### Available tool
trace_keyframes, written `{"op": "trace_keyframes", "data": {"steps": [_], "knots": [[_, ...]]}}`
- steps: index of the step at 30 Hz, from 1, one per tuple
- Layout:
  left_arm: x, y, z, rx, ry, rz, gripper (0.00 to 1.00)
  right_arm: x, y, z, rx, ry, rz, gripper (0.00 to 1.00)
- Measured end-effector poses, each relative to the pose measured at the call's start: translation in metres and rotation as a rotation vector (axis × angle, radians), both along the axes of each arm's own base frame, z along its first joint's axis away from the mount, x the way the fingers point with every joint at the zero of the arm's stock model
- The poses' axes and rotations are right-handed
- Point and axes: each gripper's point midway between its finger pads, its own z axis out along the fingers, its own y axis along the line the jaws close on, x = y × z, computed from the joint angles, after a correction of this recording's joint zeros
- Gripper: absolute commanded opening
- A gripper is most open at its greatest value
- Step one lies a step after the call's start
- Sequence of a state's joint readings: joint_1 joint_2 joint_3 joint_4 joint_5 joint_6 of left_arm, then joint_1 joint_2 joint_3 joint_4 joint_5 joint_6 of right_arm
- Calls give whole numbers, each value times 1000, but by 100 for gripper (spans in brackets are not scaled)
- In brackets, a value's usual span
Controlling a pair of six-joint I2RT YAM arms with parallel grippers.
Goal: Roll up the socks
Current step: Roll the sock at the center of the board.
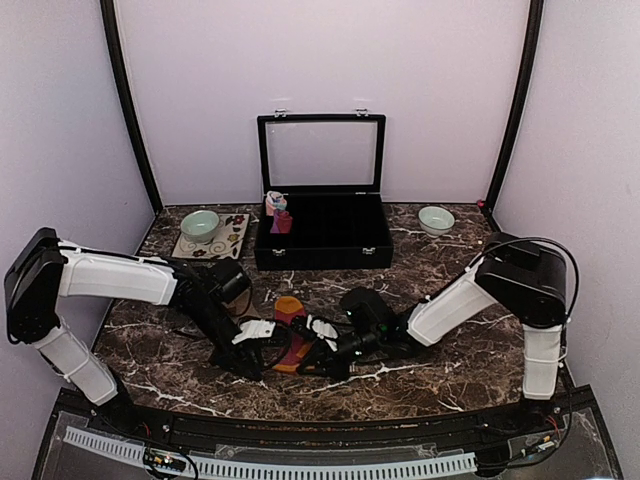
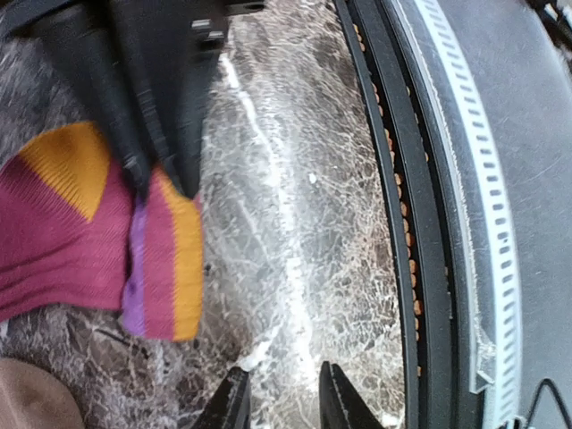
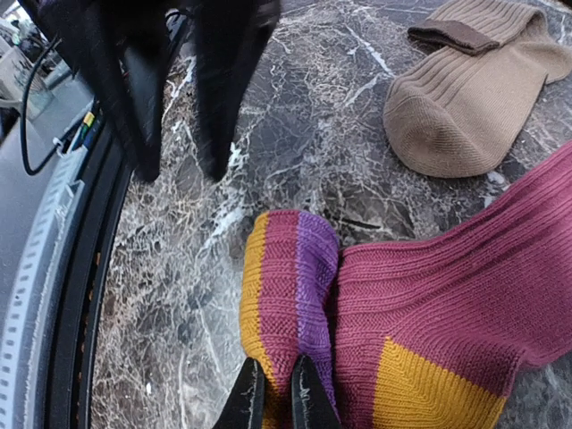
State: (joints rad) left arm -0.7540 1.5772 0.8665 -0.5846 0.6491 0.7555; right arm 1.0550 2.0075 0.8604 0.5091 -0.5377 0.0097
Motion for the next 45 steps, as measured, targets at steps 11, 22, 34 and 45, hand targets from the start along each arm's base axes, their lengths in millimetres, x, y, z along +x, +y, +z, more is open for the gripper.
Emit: {"op": "trace_keyframes", "data": {"steps": [11, 22, 34, 45], "knots": [[3, -26, -1, -74, -279, -125, 28, 5, 1, -5, -22, 271, 7, 0], [15, -40, -18, -56, -397, -193, 28, 5, 0, -8, -37, 396, -18, 0], [24, -41, -23, -27, -453, -188, 34, 5, 1, -6, -40, 432, -15, 0], [38, -45, -12, -20, -514, -143, 36, 7, -1, -10, -46, 447, -26, 0]]}}
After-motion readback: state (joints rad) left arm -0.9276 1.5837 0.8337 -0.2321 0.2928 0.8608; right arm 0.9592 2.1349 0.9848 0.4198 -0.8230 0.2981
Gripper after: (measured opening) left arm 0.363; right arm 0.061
